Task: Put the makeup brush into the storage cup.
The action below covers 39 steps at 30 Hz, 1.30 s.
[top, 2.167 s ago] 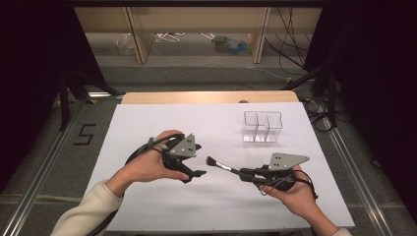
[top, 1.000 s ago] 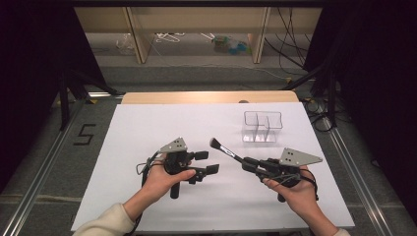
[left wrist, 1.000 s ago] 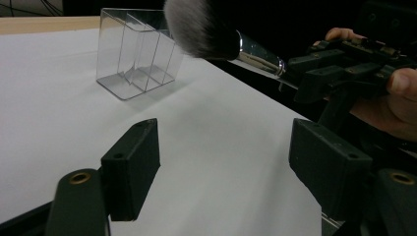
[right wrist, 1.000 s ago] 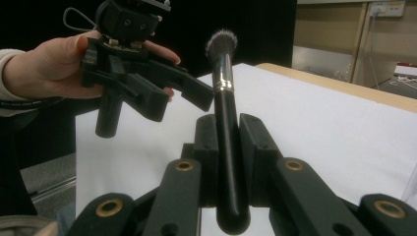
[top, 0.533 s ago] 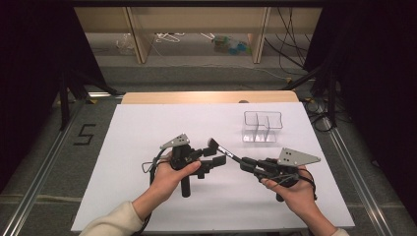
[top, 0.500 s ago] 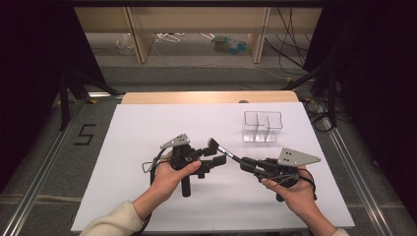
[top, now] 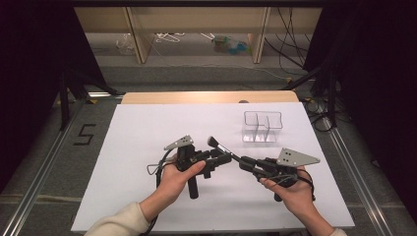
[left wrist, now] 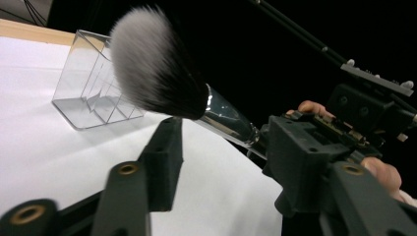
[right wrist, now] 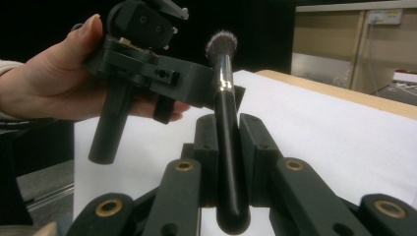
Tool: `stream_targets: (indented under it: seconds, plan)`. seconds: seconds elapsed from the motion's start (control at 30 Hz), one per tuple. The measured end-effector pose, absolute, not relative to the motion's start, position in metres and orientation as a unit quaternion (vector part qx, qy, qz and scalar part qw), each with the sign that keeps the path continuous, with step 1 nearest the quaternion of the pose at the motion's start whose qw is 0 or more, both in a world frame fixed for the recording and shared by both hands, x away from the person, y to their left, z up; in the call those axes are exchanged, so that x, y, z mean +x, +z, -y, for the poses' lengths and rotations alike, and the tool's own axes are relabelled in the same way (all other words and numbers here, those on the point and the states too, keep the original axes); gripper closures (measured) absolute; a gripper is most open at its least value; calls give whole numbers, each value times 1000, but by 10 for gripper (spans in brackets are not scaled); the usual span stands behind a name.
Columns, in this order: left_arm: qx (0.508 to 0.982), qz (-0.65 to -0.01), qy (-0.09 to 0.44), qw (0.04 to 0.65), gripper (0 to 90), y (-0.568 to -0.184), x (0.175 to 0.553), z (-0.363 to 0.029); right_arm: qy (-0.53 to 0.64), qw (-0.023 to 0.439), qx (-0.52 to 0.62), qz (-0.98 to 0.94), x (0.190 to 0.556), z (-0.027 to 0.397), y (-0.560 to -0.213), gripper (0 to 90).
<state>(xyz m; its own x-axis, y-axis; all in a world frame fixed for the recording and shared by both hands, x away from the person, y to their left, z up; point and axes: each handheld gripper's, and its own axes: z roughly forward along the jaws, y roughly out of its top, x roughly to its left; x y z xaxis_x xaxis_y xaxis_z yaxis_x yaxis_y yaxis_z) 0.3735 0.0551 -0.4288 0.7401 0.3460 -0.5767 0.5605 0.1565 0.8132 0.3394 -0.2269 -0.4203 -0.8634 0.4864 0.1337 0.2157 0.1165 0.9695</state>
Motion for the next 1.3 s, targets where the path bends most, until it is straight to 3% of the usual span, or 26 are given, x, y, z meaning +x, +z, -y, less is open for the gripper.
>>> stream_targets:
  seconds: [0.1, 0.5, 0.53, 0.7, 0.8, 1.03, 1.3]
  plan:
    - [639, -351, -78, 681, 566, -427, 373, -54, 617, 103, 237, -743, 338, 226, -421, 794]
    - [627, -313, -84, 708, 775, -417, 370, -54, 586, 153, 210, -767, 336, 213, -425, 776]
    - [646, -299, -59, 700, 776, -413, 368, -52, 580, 146, 204, -775, 336, 211, -425, 688]
    - [680, -292, -24, 673, 778, -405, 364, -52, 559, 155, 214, -786, 337, 209, -427, 469]
    - [703, -284, 5, 652, 778, -399, 362, -52, 549, 155, 226, -790, 339, 210, -428, 404]
    - [747, -273, 64, 602, 778, -392, 356, -48, 539, 166, 222, -796, 340, 205, -432, 354]
    - [763, -271, 76, 583, 778, -392, 353, -42, 541, 163, 219, -796, 340, 195, -434, 358]
